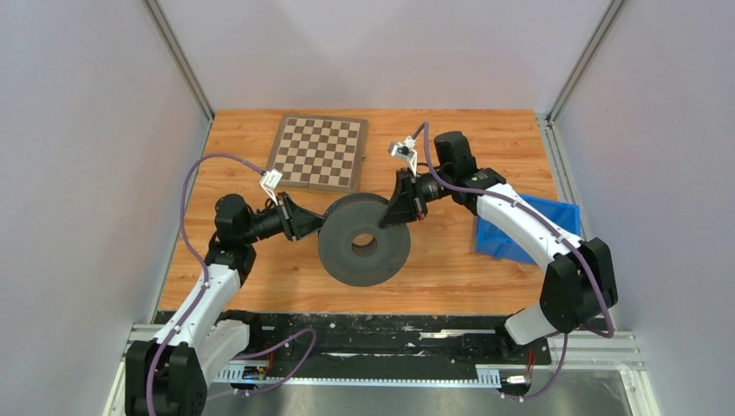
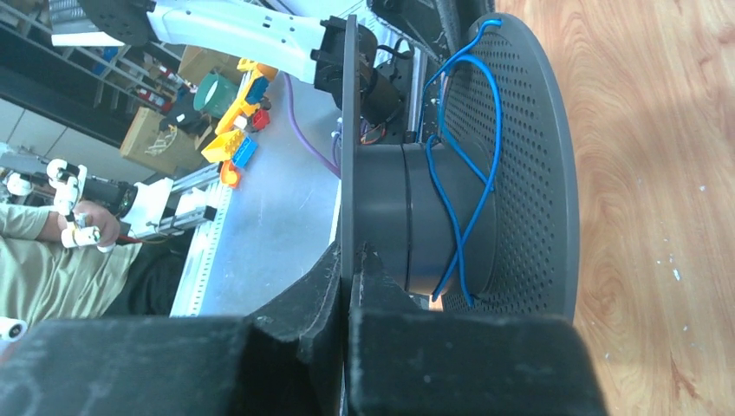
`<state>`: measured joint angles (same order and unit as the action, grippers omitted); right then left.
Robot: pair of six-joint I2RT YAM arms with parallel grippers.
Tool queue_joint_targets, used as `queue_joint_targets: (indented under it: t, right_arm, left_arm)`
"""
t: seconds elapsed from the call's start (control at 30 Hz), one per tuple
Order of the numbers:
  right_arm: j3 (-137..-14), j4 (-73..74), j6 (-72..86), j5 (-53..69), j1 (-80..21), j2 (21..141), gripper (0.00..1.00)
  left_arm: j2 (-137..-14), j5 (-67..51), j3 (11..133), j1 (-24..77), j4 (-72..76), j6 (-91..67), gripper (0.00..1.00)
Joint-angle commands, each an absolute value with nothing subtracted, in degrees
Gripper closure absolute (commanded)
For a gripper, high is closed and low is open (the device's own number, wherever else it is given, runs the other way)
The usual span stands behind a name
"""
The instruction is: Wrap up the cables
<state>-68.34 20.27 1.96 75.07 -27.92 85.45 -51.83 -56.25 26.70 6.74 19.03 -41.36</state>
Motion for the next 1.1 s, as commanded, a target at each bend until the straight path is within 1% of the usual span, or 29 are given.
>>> queue_joint_targets:
  t: [0.0,0.1,0.2,0.37,0.4,0.53,0.67,0.73,0.93,0.97,1.0,1.07]
  right_arm:
    - [-69.1,14.3,3.8,72.8,-25.8,87.5,1.0]
    - [-68.7,13.7,4.2,72.8,-24.9,89.2,1.0]
    - [-68.6,13.4,4.7,73.1,-23.8,91.1,1.0]
    - [-67.6,13.2,4.9,72.4,-22.3,93.0,1.0]
    - [-67.4,13.1,5.1,71.8,-22.1,93.3,1.0]
    - [-66.8,12.9,5.0,70.7,-21.9,94.6,1.0]
    - [-67.0,12.5,5.9,69.5,-21.4,97.4,1.0]
    - [-67.6,12.3,6.6,69.3,-21.0,99.2,1.0]
    - [-71.9,12.2,9.3,67.3,-18.6,105.9,1.0]
    - [-72.8,12.2,9.8,67.1,-18.1,107.0,1.0]
    - [-73.6,12.2,10.1,67.1,-17.5,108.3,0.99]
    - [-75.1,12.5,10.9,66.6,-16.3,110.7,0.92]
  left_arm:
    - [-52.9,-57.4,24.9,6.2,21.8,-43.8,0.69]
    - [-54.3,-57.8,24.6,6.2,22.8,-45.0,0.63]
    - [-53.8,-56.0,25.8,6.2,18.7,-42.3,0.6]
    - [-51.5,-46.6,28.9,6.2,7.6,-37.3,0.53]
    - [-50.8,-45.5,29.2,6.2,6.9,-36.6,0.51]
    - [-49.2,-41.5,29.9,6.1,4.7,-36.0,0.46]
    - [-47.8,-39.0,30.9,6.2,2.5,-35.0,0.44]
    - [-46.6,-36.5,31.7,6.2,-0.8,-33.4,0.43]
    - [-42.6,-21.4,34.5,6.2,-11.1,-28.2,0.41]
    - [-42.1,-20.8,34.6,6.2,-11.9,-27.9,0.41]
    - [-42.0,-20.6,34.6,6.2,-13.0,-27.9,0.41]
    - [-42.0,-22.7,34.7,6.2,-13.9,-27.6,0.4]
